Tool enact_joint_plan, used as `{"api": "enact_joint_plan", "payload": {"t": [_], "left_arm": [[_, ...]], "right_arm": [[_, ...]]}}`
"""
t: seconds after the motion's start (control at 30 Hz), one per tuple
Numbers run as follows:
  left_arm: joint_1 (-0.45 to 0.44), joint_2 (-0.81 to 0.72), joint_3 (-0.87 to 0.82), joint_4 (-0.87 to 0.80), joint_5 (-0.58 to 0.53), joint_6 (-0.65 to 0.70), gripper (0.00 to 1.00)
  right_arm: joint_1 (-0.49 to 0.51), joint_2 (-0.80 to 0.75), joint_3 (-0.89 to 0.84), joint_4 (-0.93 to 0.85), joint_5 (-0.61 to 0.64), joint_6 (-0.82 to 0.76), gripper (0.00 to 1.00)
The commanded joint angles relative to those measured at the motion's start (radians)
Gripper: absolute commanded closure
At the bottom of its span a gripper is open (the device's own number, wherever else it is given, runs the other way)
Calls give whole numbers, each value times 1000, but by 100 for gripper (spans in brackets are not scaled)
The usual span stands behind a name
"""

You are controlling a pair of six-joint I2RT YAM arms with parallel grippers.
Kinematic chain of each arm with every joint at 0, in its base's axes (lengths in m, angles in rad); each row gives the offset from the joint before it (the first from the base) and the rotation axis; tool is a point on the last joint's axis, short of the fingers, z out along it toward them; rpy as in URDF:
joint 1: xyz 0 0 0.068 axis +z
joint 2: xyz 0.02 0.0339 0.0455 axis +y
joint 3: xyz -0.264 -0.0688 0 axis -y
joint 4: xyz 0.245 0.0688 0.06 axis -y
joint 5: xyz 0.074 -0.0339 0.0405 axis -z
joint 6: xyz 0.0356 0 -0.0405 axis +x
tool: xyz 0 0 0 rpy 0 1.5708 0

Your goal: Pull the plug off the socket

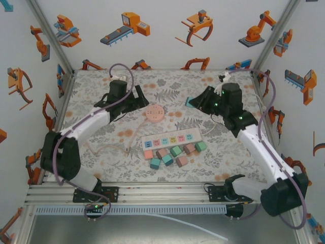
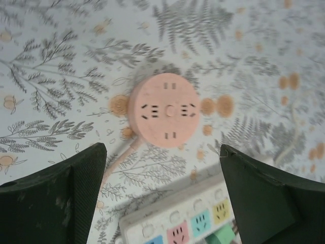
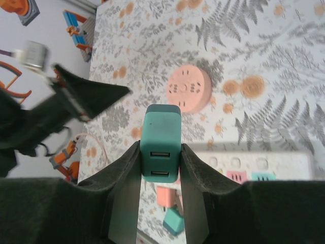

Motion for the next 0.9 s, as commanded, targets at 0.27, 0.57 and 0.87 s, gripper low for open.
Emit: {"api": "enact_joint_plan", "payload": {"t": [0.27,0.57,0.87], "left_arm": [[-90,-405,-245,-73,496,684,5],[-141,-525,-397,-18,801,777,3],[-232,-524,-435,2,713,818,3]], "right_arm": [[-17,-235,-348,-239,-133,36,100],[5,-221,-564,-233,-171,63,100],[22,-116,-664,-79,-143,58,74]]}}
